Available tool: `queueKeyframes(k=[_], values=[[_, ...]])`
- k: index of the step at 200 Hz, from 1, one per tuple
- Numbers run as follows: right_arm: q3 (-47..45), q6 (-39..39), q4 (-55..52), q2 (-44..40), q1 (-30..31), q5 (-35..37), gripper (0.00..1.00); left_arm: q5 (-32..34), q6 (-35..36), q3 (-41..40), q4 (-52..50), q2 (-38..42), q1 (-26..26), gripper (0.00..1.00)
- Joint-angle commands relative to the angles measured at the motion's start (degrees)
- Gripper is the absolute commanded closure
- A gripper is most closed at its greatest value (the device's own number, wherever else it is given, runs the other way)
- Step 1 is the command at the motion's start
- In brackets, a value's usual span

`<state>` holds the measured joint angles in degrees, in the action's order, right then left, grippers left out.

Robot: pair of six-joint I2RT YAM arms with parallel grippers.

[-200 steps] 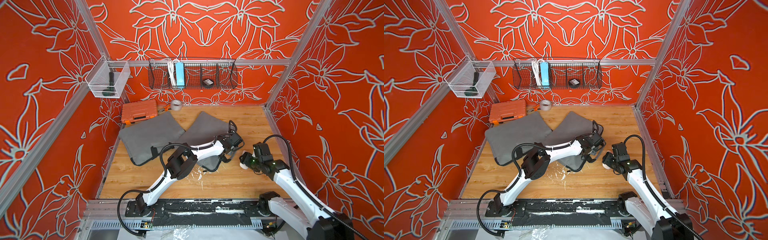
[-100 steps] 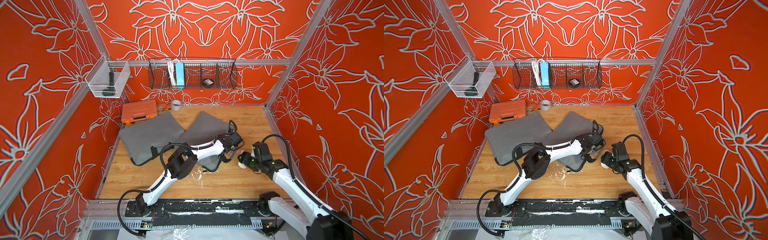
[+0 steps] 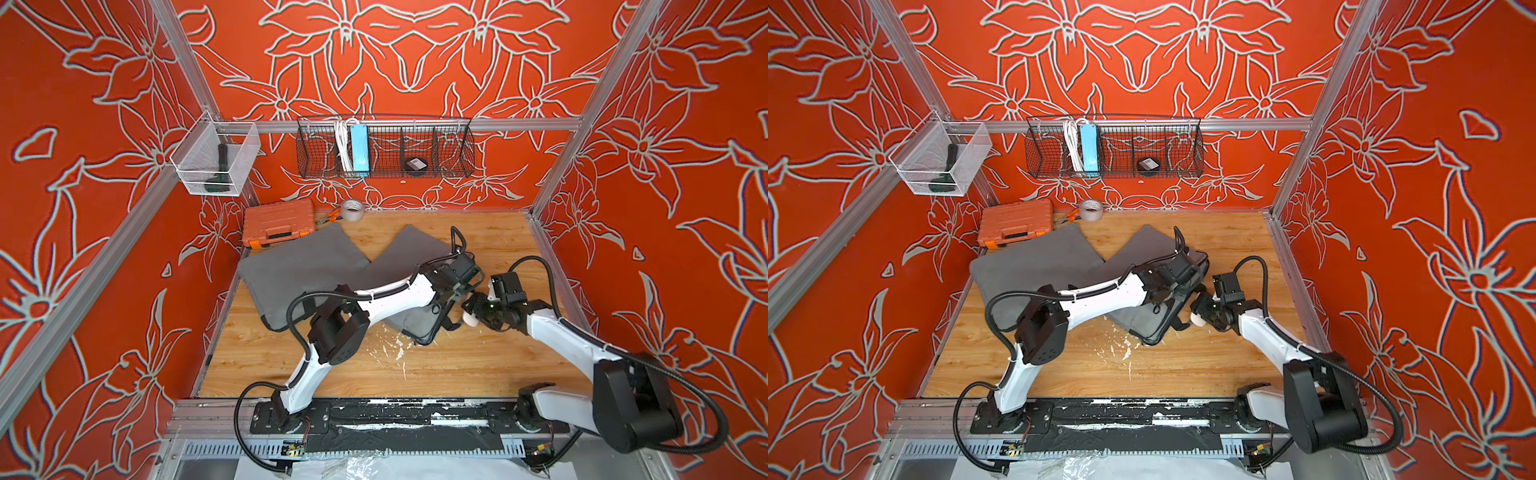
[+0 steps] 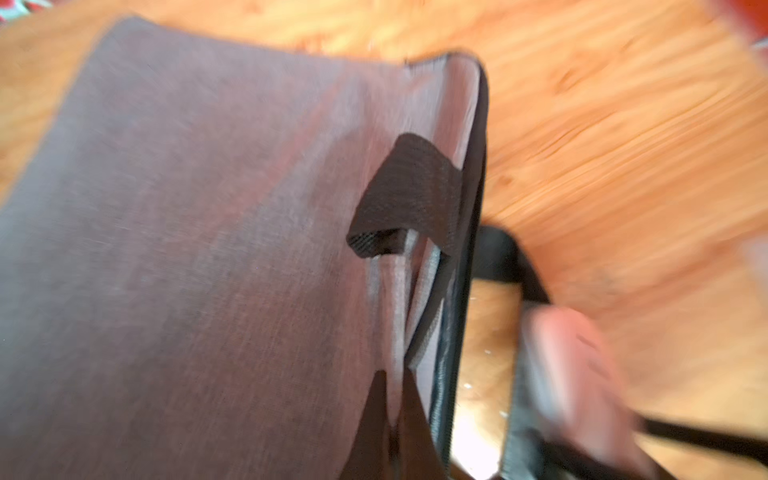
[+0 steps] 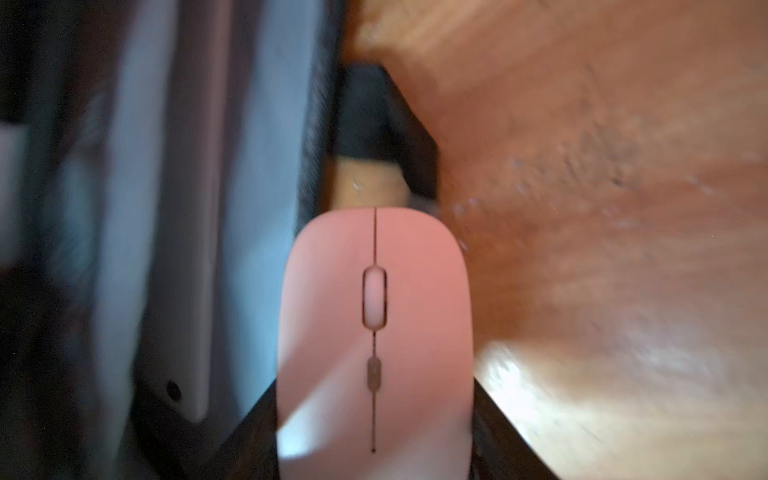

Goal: Put the mouse into the laptop bag
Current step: Open the zippered laptop bag at the center of the board, then place the mouse in the zippered laptop bag, then close the zippered laptop bag at the center of the board.

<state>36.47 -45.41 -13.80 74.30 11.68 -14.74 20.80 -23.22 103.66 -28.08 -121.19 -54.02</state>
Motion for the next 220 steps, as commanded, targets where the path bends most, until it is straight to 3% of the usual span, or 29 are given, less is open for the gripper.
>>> queueKeyframes(k=[1,36,109,138,166,192,209,220], values=[[4.2,-2.9,4.6,3.7,-0.3,-1.5,0.53,-1.0,-1.6,-1.5,1.8,3.0,0.2,1.00],[10.5,-4.9,5.4,10.6,-0.3,-2.1,0.53,-2.9,-2.3,-3.5,3.6,4.9,0.2,1.00],[20.5,-9.5,5.5,22.6,-1.2,3.8,0.52,-4.8,-2.8,-5.8,5.6,6.8,0.3,1.00],[23.4,-8.8,8.5,25.5,-1.3,2.2,0.48,-6.4,-2.4,-6.4,6.4,7.4,0.3,1.00],[25.1,-7.6,9.7,27.0,-1.3,1.3,0.34,-6.6,-2.3,-7.4,7.3,8.0,0.6,1.00],[24.9,-6.2,9.1,26.2,-1.3,2.6,0.11,-8.0,-2.7,-7.8,7.6,7.9,1.4,1.00],[24.2,-4.3,7.8,24.1,-1.3,2.8,0.11,-9.0,-3.0,-8.3,7.9,8.0,2.1,1.00],[21.8,-3.6,7.5,21.5,-1.3,3.6,0.25,-9.0,-3.2,-8.4,7.9,8.0,2.4,1.00]])
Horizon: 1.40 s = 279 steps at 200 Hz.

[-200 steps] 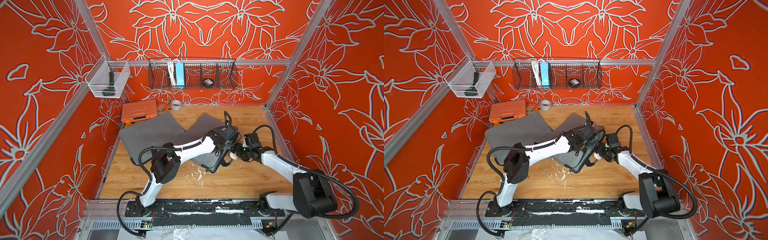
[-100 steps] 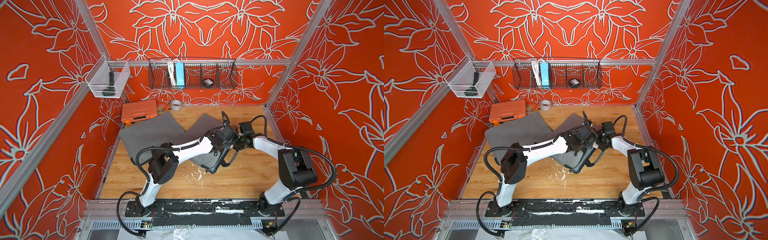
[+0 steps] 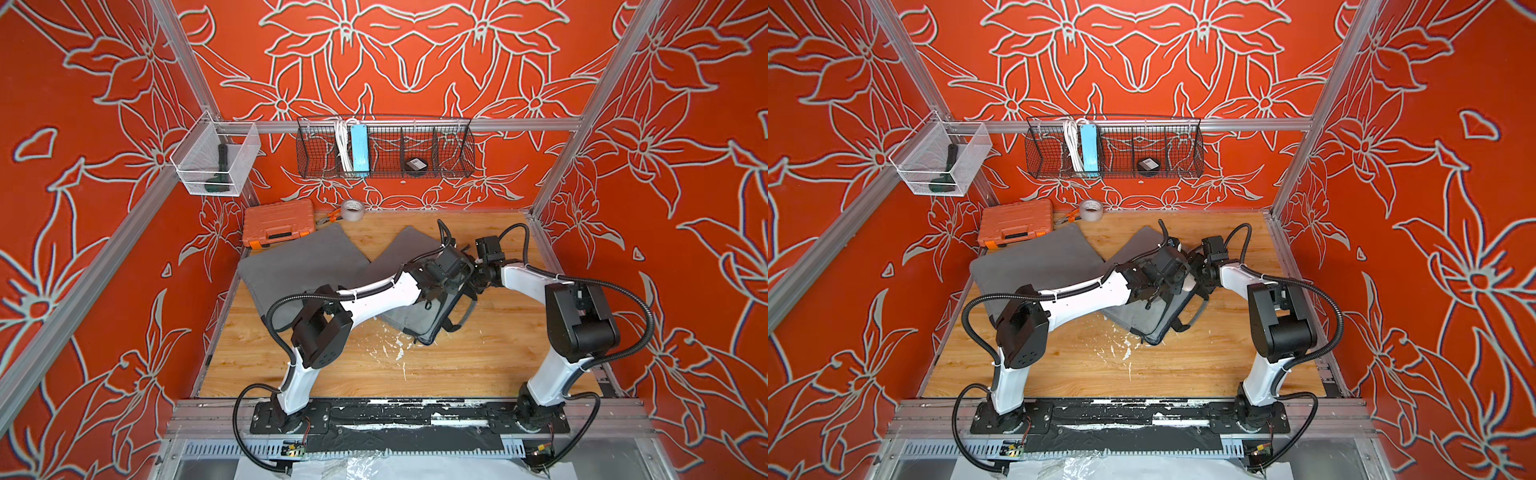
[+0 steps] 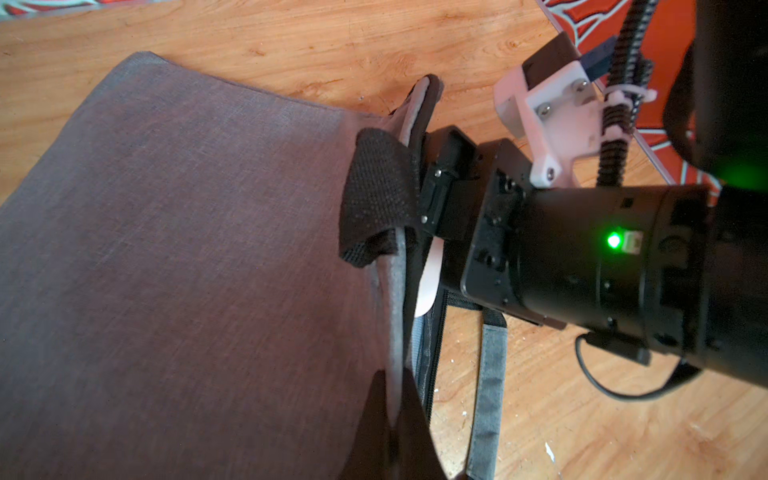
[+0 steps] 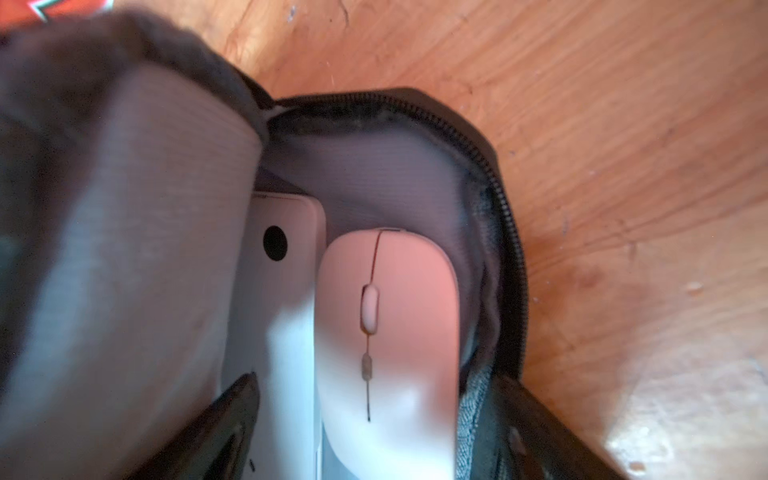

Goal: Put the mouse into the laptop bag
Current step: Close the zippered laptop bag at the center of the board.

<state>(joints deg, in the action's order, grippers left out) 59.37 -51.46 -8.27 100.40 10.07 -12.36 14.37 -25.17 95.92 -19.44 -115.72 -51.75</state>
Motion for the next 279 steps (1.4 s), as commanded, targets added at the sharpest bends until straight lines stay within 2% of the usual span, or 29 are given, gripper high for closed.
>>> queueKeyframes(k=[1,28,50,83,135,185,212,235,274,279], values=[[-1.4,2.5,2.0,-4.8,0.3,1.3,0.26,-2.6,-1.2,-0.7,-0.8,2.6,0.1,1.00],[-9.5,3.1,2.2,-11.7,0.3,1.4,0.47,-2.7,-1.5,-1.8,-0.1,3.4,0.8,1.00],[-15.7,3.4,7.3,-15.0,0.4,-3.6,0.66,-3.5,-1.8,-2.4,0.2,3.9,1.3,1.00],[-19.2,2.3,11.9,-12.8,0.8,-9.6,0.77,-2.5,-1.5,-2.9,0.2,4.6,1.5,1.00],[-18.8,1.3,16.3,-7.4,1.5,-13.2,0.78,-3.2,-1.4,-3.2,0.6,5.0,1.6,1.00],[-15.0,2.2,12.0,-3.4,1.5,-5.6,0.81,-3.2,-1.3,-3.5,0.8,5.2,1.6,1.00],[-12.9,3.0,10.6,-1.9,1.5,-4.7,0.81,-3.7,-1.4,-3.6,1.0,5.2,1.6,1.00],[-12.1,3.6,8.4,-2.3,1.5,-3.0,0.72,-3.9,-1.5,-3.7,1.1,5.1,1.6,1.00],[-14.7,4.0,6.2,-8.0,1.5,-2.4,0.49,-2.9,-1.9,-5.4,2.0,6.3,1.6,1.00],[-15.4,4.1,5.9,-9.4,1.5,-2.3,0.45,-2.3,-2.2,-6.3,2.7,7.1,1.7,0.95]])
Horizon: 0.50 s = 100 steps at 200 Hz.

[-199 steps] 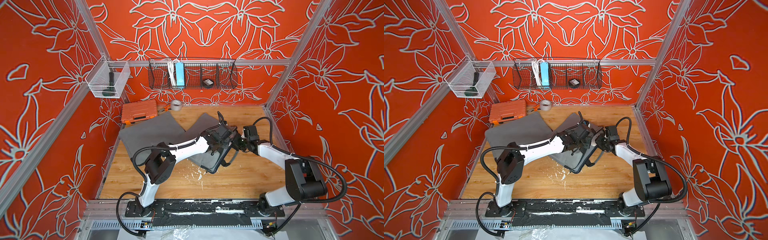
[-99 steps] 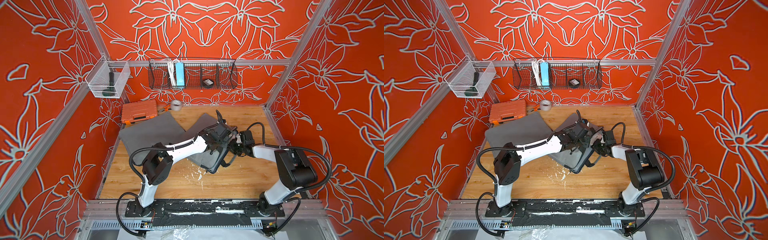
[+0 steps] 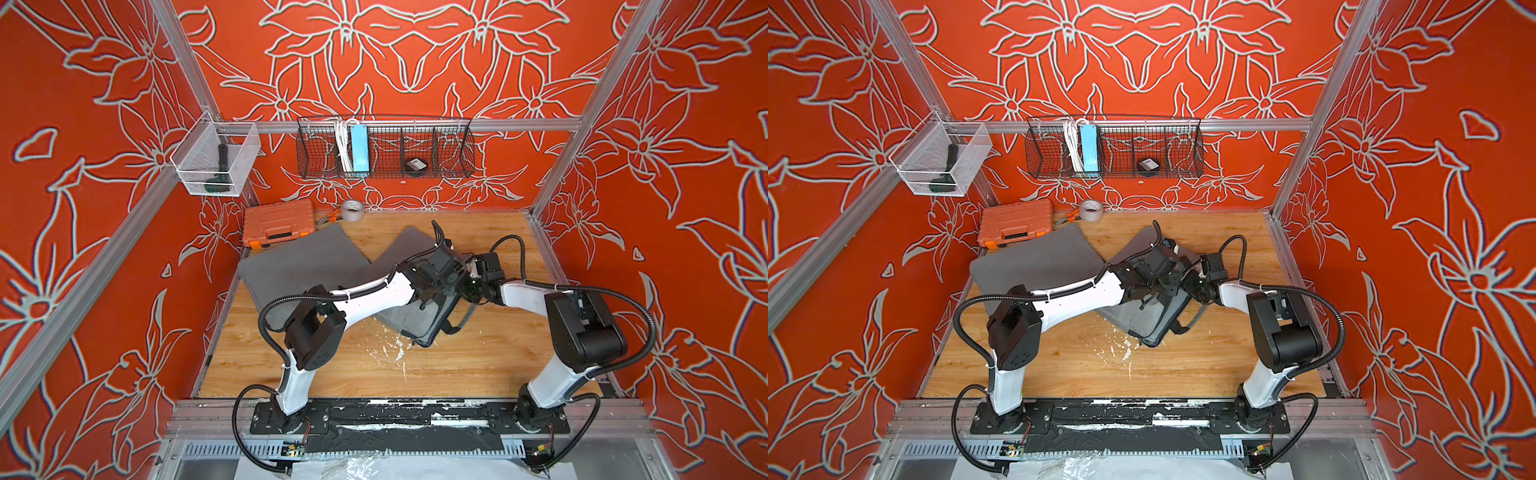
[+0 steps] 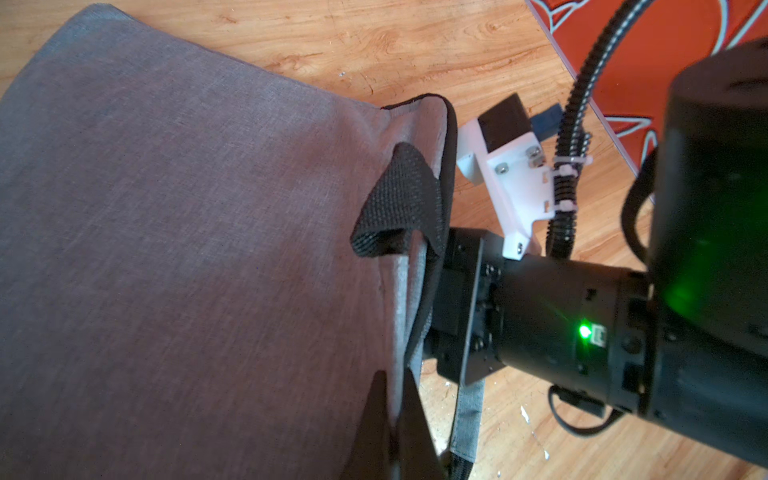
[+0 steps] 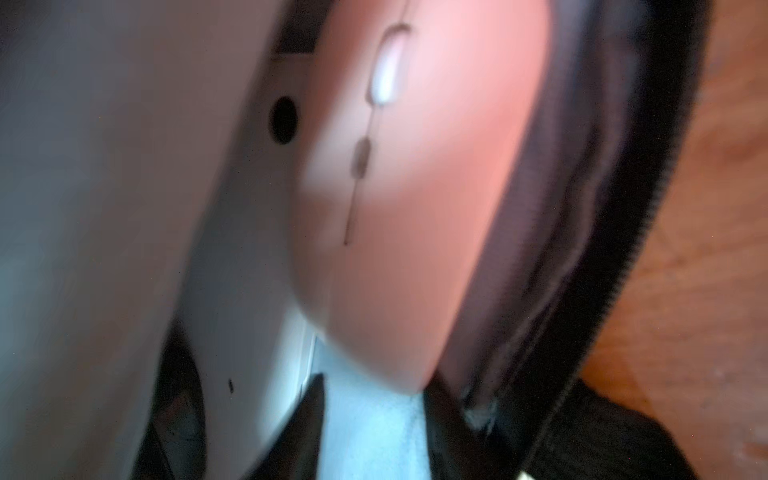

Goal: Put the mouse into the laptop bag
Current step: Close the zippered laptop bag at the center of the board.

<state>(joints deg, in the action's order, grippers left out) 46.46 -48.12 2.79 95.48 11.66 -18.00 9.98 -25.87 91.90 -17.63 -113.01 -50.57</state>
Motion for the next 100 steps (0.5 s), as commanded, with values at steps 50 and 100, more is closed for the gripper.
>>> queueKeyframes(k=[50,100], values=[[-12.3,-0.2,-11.0,-22.1,0.0,7.8,0.32,11.8,-4.6,-24.1,16.7,22.9,1.5,0.37],[-18.8,-3.2,-17.8,-42.7,11.2,14.9,0.26,21.5,-35.7,-54.1,19.0,48.6,7.4,0.13]])
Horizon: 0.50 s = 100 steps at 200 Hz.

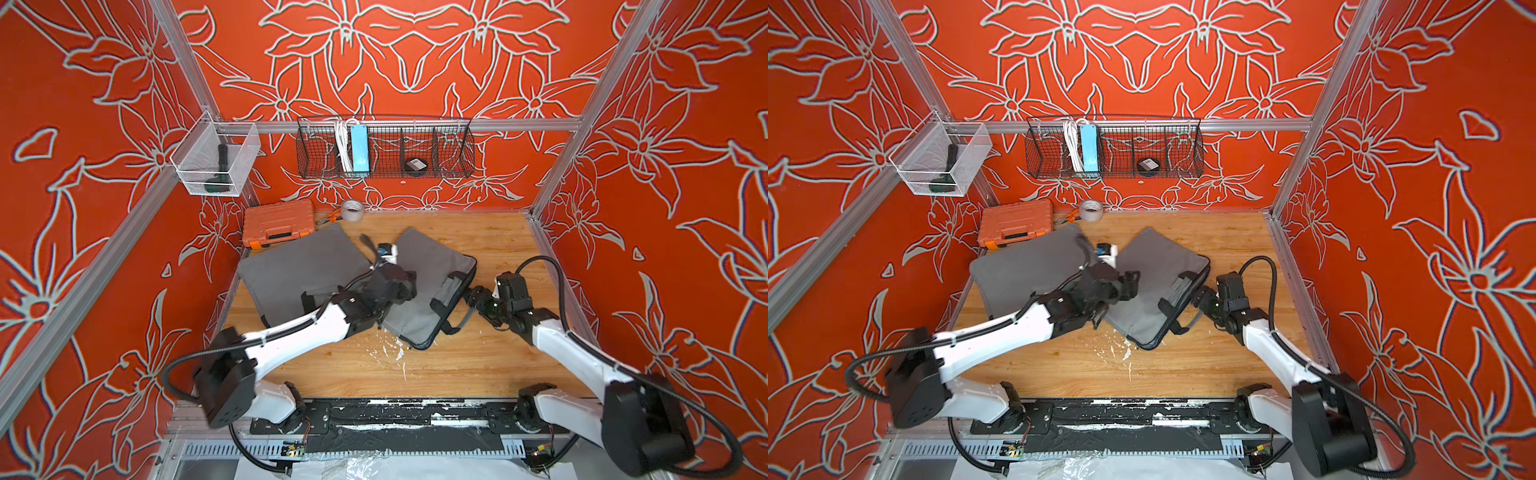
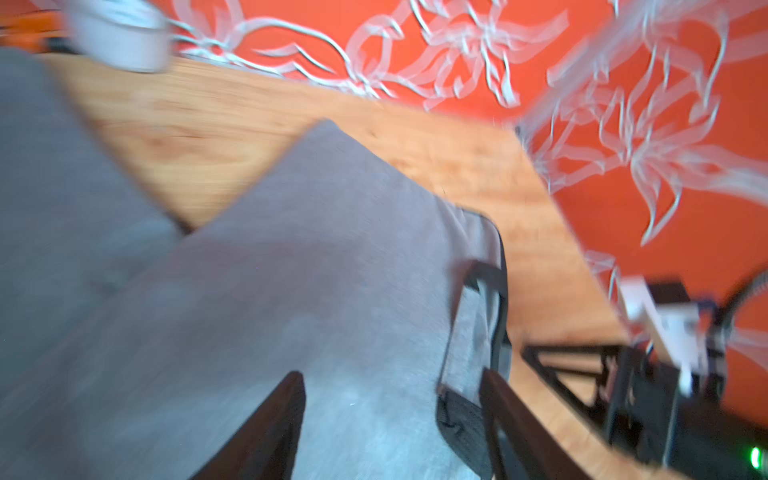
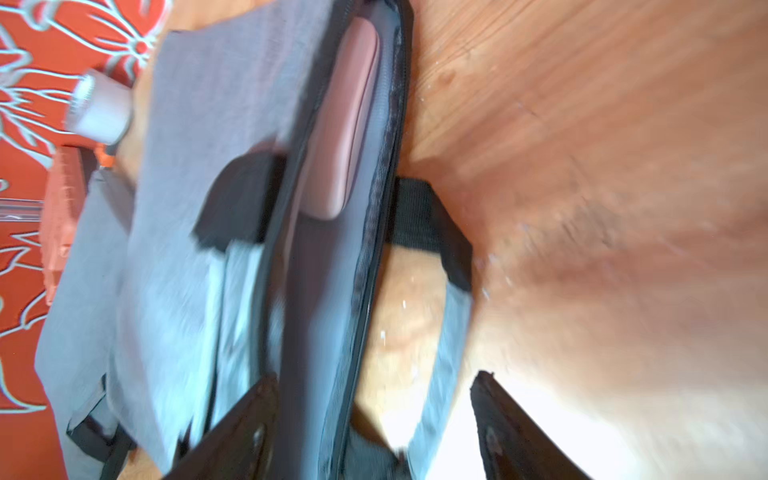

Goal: Put the mouse into the laptop bag
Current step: Close the zippered laptop bag at the center of the board, then zip the zipper on the zippered laptop bag.

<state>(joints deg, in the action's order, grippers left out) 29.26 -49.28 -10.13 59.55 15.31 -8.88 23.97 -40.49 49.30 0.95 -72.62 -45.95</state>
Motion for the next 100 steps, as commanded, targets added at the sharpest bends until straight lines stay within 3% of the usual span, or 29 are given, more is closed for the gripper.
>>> queueKeyframes(k=[1,19,46,65,100], values=[[-1.6,-2.2,-5.0,-7.1,8.0,6.3,0.26,7.5,-22.0,-12.1,0.5,8.6,3.0,0.13],[-0.9,-4.0,-5.8,-9.3,18.2,11.5,0.29,8.0,-34.4,-23.6,4.7,16.4,4.8,0.05],[2.4,-4.8,-3.8,-2.1,25.9,12.4,0.32,6.0,-39.0,-33.4,13.9,22.8,5.3,0.03],[4.9,-4.9,-2.6,5.9,28.8,13.8,0.33,4.5,-40.9,-33.2,13.2,20.7,5.3,0.03],[8.6,-5.0,-3.1,17.4,28.8,17.8,0.34,-0.7,-44.7,-32.4,14.9,10.3,5.3,0.06]])
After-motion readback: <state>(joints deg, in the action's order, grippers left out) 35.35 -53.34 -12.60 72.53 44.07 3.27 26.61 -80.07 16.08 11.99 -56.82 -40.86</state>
